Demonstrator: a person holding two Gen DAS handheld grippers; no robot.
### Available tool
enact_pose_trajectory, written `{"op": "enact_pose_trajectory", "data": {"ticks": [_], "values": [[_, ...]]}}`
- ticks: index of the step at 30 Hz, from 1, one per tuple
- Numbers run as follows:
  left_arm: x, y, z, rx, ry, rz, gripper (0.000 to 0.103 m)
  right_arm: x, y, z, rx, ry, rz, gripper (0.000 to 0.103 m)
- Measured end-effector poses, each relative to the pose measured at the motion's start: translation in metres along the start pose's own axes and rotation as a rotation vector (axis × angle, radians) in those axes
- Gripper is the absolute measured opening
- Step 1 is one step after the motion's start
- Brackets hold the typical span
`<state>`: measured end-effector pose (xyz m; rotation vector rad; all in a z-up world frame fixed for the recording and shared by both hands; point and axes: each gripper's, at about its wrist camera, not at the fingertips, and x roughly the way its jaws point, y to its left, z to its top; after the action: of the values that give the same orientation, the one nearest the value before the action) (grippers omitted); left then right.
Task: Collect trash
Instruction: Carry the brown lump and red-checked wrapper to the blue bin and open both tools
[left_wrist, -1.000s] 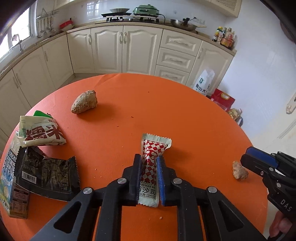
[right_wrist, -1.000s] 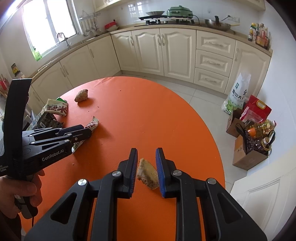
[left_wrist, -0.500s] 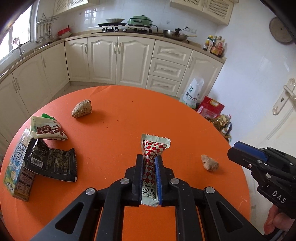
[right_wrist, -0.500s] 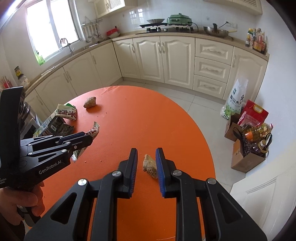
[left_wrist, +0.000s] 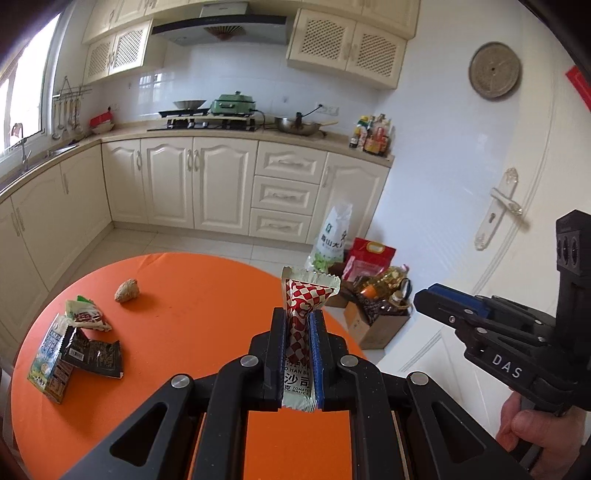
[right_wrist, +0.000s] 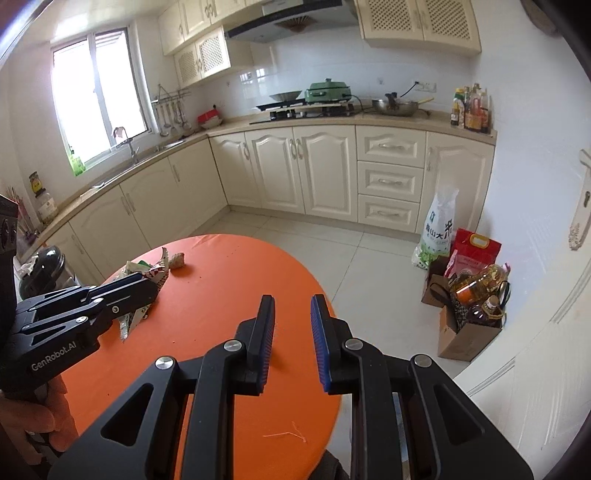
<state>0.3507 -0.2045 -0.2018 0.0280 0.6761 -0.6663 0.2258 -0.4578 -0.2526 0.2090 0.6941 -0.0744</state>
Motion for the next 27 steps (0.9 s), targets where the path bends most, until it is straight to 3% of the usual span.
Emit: {"op": "enact_pose_trajectory", "data": {"ticks": [6, 14, 22, 27], "values": [[0.001, -0.049, -0.007, 0.062, 0.013, -0.107, 0.008, -0.032, -0.052, -0.012, 0.071, -0.018, -0.074, 0.020], [0.045, -0.108, -0.024, 0.141, 0.127, -0.216, 0.008, -0.041, -0.134, -0.049, 0.203, 0.037, -0.164, 0.020], [0.114, -0.150, -0.060, 0.209, 0.334, -0.254, 0.008, -0.004, -0.199, -0.095, 0.316, 0.159, -0.184, 0.020], [0.162, -0.167, -0.080, 0.238, 0.454, -0.233, 0.008, 0.038, -0.235, -0.132, 0.411, 0.251, -0.153, 0.020]]}}
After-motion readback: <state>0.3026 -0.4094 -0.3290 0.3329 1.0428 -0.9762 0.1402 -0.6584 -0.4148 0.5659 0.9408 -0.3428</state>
